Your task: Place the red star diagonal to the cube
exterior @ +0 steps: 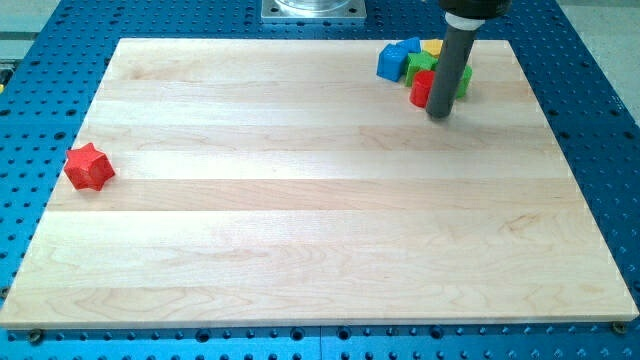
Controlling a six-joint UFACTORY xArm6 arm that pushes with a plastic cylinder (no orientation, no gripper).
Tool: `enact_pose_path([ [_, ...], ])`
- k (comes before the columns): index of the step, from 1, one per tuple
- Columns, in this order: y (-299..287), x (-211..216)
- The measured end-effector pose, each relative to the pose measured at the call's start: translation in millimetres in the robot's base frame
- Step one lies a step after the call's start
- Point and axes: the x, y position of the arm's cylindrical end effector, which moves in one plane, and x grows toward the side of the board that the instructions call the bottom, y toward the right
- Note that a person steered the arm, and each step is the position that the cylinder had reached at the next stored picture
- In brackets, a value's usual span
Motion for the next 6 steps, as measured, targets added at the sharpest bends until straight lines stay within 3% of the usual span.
enact_pose_path([
  [1, -96, 115],
  [2, -257, 181],
  [3, -409, 190],
  [4, -464, 135],
  [5, -420, 71],
  [6, -345, 52],
])
